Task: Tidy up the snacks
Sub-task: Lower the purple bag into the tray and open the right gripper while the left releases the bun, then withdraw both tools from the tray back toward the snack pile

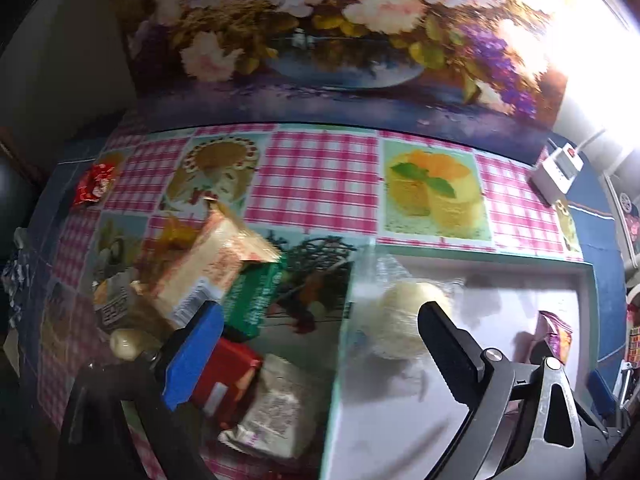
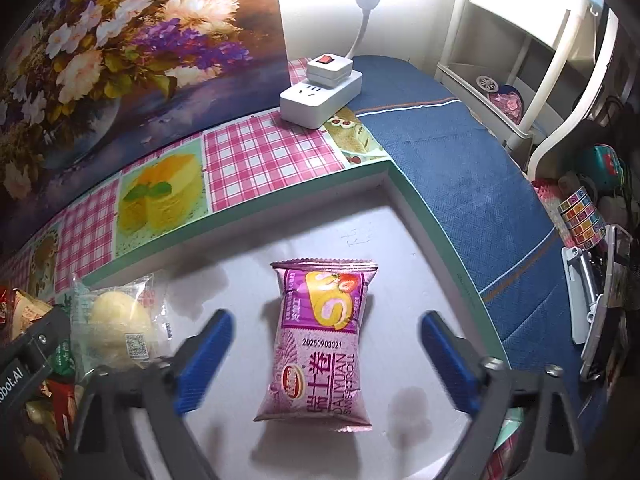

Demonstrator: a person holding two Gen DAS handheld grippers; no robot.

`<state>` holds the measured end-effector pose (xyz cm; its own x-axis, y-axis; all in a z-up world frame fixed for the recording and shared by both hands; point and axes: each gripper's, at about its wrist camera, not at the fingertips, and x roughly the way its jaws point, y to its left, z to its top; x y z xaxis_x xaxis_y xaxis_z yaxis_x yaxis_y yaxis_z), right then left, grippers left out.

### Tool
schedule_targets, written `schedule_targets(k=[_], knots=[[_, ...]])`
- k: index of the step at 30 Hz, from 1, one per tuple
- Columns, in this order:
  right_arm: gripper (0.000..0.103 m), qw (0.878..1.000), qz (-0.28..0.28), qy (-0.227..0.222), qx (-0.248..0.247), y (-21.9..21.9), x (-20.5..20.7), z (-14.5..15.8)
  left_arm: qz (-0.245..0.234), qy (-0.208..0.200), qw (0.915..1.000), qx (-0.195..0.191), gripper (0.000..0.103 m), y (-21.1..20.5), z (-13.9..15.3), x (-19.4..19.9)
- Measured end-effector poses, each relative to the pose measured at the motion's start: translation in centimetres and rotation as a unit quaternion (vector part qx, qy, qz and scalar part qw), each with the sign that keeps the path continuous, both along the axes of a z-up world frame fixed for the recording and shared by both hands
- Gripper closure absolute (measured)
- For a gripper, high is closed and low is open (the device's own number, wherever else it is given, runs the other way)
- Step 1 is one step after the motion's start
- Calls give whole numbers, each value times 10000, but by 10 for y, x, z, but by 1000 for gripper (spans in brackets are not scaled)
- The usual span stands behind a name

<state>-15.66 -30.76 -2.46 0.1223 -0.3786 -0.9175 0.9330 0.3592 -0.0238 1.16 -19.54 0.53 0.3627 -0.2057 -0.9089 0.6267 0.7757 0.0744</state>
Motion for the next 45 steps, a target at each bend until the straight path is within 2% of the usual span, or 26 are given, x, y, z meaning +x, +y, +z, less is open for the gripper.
schedule_targets(k=[3,6,11,15,22,28,32,37,45], knots=[[0,10000,51,25,-17,6,0,3,99,-171,9998,-21,5,13,4,2],[0,9999,113,-41,-34,14,-2,7,279,-168,9994,-135,5,29,6,4],[0,9987,234,-444,-90,30,-5,18,407,-129,9989,-196,5,49,8,-2],[0,9964,421,-702,-212,47,-3,26,392,-293,9987,-142,5,67,12,-11],[0,9954,718,-622,-145,75,8,24,573,-375,9977,17,5,101,10,-15],[0,9919,1061,-649,275,102,15,11,742,-475,9961,37,5,135,13,-12],[0,9894,1258,-647,319,120,17,12,759,-595,9953,69,5,155,16,-12],[0,9848,1535,-750,317,143,19,20,878,-358,9955,26,5,182,9,-6],[0,9788,1933,-597,322,175,26,20,1113,-68,9936,156,5,211,-11,3]])
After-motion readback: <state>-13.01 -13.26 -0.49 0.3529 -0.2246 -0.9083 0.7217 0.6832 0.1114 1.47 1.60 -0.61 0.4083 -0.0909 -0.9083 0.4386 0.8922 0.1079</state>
